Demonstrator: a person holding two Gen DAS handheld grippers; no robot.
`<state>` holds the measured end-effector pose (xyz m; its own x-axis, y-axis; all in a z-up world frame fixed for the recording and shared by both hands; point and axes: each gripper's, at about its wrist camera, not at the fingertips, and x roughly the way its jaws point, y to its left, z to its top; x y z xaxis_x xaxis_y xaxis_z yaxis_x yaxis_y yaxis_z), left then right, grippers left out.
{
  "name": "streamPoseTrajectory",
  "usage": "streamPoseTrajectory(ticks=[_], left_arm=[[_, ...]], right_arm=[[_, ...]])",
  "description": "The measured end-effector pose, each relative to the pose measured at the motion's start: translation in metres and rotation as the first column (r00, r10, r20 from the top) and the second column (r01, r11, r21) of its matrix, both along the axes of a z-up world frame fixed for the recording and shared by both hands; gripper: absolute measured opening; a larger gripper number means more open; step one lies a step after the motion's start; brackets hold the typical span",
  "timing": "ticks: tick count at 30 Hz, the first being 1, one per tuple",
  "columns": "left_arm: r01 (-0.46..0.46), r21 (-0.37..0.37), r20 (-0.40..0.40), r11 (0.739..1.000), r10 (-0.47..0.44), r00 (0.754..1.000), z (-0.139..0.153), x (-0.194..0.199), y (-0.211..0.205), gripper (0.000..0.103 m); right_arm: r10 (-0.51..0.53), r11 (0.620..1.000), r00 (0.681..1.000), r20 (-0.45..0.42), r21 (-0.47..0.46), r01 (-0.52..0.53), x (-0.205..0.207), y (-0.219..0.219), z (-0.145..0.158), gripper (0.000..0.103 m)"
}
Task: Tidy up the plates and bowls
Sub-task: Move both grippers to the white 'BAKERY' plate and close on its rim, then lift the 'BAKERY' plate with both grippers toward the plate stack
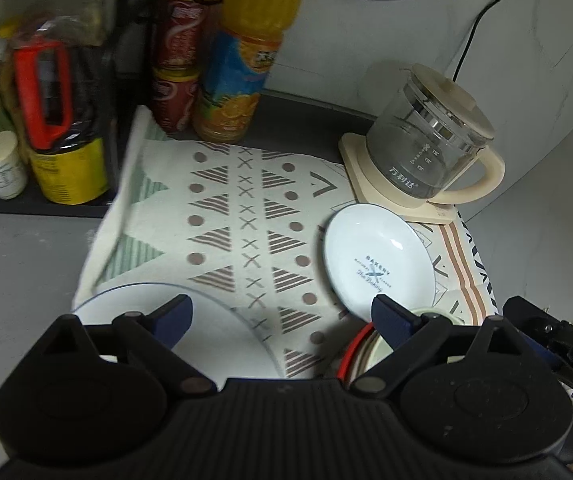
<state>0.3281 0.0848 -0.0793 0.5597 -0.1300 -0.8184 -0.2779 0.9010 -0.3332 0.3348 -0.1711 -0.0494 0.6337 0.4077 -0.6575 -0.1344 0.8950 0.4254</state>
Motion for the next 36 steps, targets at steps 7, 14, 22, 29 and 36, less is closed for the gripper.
streamPoseTrajectory(ticks=[7,14,22,29,36], left_arm=[[0.020,-0.004,-0.042,1.000,-0.021,0.999,-0.019,0.036,-0.028,0.095],[-0.004,-0.011,-0.084,1.000,0.003,0.996,-0.044,0.072,-0.042,0.094],[-0.048,-0.012,-0.128,0.999,0.046,0.991,-0.073,0.099,-0.047,0.078],[-0.041,-0.071,-0.170,0.997,0.029,0.985,-0.095,0.113,-0.048,0.051],[-0.041,-0.109,-0.197,0.993,0.019,0.980,-0.111,0.123,-0.052,0.035]], right_arm=[[-0.022,1.000,0.996,-0.089,-0.002,0.022,0.035,-0.031,-0.023,0.103],[-0.011,1.000,0.984,-0.180,0.006,0.012,0.067,-0.060,-0.050,0.102],[0.048,0.998,0.953,-0.299,0.039,-0.038,0.103,-0.067,-0.094,0.077],[0.105,0.994,0.926,-0.362,0.065,-0.088,0.124,-0.060,-0.123,0.048],[0.165,0.986,0.914,-0.372,0.087,-0.143,0.136,-0.052,-0.136,0.037]])
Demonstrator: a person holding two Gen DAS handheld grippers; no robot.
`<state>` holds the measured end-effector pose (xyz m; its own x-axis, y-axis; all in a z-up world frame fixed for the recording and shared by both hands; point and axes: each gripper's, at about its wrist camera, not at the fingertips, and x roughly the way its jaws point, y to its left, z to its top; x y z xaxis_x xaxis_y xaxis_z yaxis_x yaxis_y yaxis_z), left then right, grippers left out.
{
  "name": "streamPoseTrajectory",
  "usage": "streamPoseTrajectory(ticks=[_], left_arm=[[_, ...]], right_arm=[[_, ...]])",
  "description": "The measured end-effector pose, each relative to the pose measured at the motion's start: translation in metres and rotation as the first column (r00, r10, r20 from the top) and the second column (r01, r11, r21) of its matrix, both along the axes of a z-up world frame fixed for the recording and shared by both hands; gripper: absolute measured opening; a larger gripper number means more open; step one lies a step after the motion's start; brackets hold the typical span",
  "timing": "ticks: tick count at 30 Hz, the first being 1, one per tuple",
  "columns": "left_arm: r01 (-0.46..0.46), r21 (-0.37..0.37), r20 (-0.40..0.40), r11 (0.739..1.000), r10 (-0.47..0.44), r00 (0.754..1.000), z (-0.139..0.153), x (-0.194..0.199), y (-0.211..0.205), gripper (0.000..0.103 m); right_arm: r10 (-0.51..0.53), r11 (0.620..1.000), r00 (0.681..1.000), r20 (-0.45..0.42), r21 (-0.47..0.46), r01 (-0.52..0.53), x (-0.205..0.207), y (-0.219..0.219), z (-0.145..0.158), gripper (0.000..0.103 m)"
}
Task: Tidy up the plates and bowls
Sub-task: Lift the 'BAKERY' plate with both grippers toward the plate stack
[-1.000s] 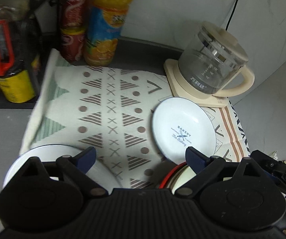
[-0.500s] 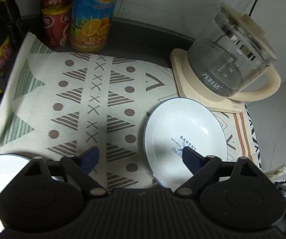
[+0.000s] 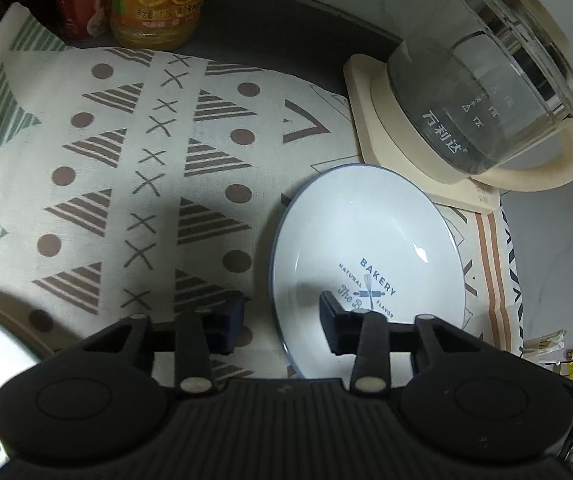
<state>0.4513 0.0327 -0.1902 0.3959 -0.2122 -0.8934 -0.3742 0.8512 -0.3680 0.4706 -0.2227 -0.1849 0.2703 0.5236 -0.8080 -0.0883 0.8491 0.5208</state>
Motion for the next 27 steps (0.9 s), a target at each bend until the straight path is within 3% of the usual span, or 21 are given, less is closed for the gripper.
streamPoseTrajectory(ticks=[8,15,27], left_arm=[[0.005,-0.031,-0.042,0.999,-0.007,0.999,-0.013,0.010,0.005,0.017],[0.033,-0.043,-0.041,0.999,-0.034,0.999,-0.016,0.015,0.004,0.013],[0.054,-0.032,0.040,0.998,-0.053,0.998,0.009,0.008,0.005,0.013]], right_arm=[[0.040,0.999,0.999,0.004,0.018,-0.040,0.008,0.007,-0.006,0.026],[0.063,0.998,0.998,0.024,0.020,-0.063,0.010,0.014,-0.010,0.012],[0.062,0.998,0.994,0.093,0.015,-0.063,0.006,0.015,0.012,0.011]])
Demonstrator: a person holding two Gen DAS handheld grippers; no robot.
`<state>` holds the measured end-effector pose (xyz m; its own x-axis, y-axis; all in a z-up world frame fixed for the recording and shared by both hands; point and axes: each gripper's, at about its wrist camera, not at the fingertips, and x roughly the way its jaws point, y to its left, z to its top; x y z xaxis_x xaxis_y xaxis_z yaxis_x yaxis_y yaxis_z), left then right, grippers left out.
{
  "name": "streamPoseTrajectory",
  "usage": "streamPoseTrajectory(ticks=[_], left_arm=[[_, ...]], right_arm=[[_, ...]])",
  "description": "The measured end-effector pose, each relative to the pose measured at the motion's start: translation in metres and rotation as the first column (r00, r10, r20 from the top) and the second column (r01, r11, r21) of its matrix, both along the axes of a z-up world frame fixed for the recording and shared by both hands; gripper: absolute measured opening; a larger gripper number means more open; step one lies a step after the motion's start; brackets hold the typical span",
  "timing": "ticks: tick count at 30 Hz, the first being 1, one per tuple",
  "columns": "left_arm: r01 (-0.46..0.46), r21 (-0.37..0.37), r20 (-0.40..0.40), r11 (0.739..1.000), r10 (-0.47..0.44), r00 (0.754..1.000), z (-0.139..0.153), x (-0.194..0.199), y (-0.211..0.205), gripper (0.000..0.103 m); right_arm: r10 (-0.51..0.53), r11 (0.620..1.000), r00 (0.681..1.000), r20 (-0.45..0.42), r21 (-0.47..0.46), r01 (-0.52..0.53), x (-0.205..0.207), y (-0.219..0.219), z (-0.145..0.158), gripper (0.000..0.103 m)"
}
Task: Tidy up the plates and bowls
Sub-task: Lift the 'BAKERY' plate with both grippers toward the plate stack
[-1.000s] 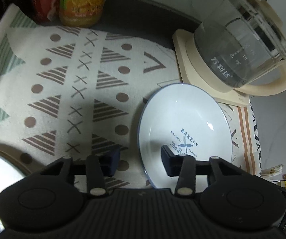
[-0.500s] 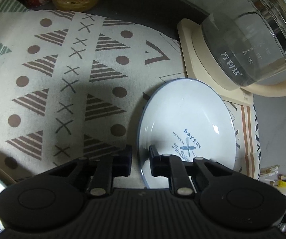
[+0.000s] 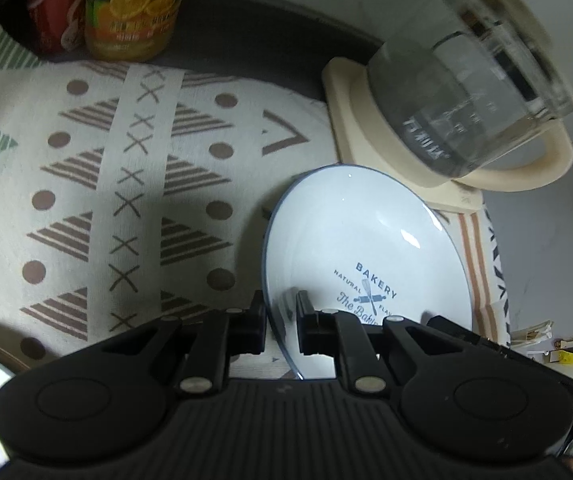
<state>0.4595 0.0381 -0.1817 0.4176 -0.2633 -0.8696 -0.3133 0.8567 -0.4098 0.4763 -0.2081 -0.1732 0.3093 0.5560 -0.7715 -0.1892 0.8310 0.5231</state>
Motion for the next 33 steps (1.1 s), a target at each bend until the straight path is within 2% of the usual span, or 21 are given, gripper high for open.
streamPoseTrajectory(ticks=[10,16,24,33], left_arm=[[-0.024,0.001,0.075,1.000,0.023,0.997,0.036,-0.010,0.006,0.013],[-0.042,0.008,0.111,0.999,0.041,0.993,0.055,-0.021,0.018,0.013],[-0.077,0.022,0.146,0.997,0.073,0.987,0.079,-0.058,0.048,0.013],[-0.107,0.031,0.150,0.994,0.101,0.984,0.092,-0.107,0.085,0.013]], right_arm=[[-0.025,0.999,0.995,0.097,0.045,0.020,0.001,-0.001,0.040,0.011],[-0.036,0.997,0.991,0.128,0.067,0.027,-0.005,0.012,0.058,0.011],[-0.022,0.995,0.985,0.170,0.095,0.006,-0.022,0.041,0.081,0.011],[-0.003,0.994,0.983,0.183,0.107,-0.017,-0.062,0.079,0.094,0.011]])
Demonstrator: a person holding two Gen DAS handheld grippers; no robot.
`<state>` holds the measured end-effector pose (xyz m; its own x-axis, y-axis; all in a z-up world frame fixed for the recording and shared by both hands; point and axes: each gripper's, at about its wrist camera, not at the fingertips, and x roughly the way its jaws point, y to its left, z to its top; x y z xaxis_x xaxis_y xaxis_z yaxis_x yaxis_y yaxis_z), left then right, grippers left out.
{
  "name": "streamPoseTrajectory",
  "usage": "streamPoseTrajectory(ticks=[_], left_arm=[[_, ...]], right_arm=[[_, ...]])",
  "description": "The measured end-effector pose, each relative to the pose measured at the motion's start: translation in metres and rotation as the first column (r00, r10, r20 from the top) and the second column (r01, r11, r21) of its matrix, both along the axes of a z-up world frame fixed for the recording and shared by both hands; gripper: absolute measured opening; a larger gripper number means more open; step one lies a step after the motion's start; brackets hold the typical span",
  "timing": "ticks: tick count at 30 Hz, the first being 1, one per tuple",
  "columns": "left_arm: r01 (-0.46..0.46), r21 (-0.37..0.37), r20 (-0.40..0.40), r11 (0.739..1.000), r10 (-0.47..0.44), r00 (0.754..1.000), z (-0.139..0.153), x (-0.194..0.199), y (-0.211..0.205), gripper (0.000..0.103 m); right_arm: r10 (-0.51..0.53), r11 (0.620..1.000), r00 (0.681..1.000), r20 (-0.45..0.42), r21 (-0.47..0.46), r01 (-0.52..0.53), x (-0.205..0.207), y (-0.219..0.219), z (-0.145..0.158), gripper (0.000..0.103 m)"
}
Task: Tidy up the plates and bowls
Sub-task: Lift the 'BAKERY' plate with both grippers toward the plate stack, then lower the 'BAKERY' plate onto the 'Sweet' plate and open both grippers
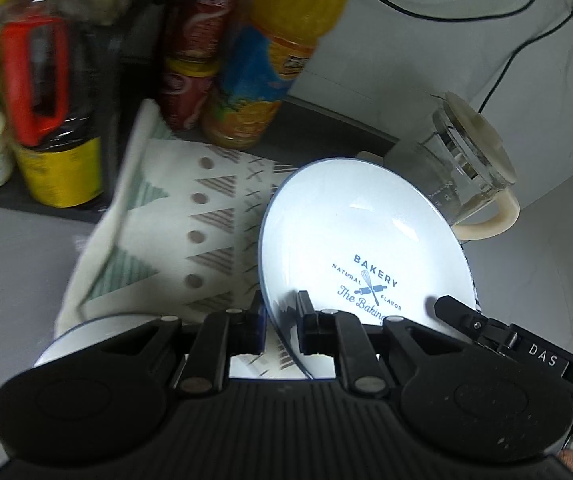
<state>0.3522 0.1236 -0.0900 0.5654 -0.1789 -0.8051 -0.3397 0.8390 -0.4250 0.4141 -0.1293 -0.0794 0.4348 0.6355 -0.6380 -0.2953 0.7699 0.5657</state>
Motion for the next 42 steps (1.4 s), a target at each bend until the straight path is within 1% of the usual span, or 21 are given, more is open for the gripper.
streamPoseTrajectory(ticks=[12,19,34,42], left_arm=[[-0.009,0.000,0.008,1.000,0.009,1.000,0.006,-0.058,0.038,0.013],[0.002,-0.006,0.008,1.000,-0.002,1.000,0.004,-0.085,0.052,0.013],[0.034,-0.024,-0.029,0.999,-0.034,0.999,-0.019,-0.135,0.075,0.013],[0.034,-0.049,-0.058,0.998,-0.037,0.998,-0.039,-0.155,0.082,0.013]], right_arm=[[0.010,1.000,1.000,0.006,-0.010,-0.010,-0.056,0.039,0.011,0.011],[0.000,1.000,1.000,-0.001,-0.023,0.000,-0.089,0.051,0.010,0.011],[-0.023,0.997,0.999,-0.028,-0.071,0.021,-0.153,0.076,-0.002,0.011],[-0.019,0.994,0.999,-0.042,-0.112,0.015,-0.177,0.083,-0.009,0.012]])
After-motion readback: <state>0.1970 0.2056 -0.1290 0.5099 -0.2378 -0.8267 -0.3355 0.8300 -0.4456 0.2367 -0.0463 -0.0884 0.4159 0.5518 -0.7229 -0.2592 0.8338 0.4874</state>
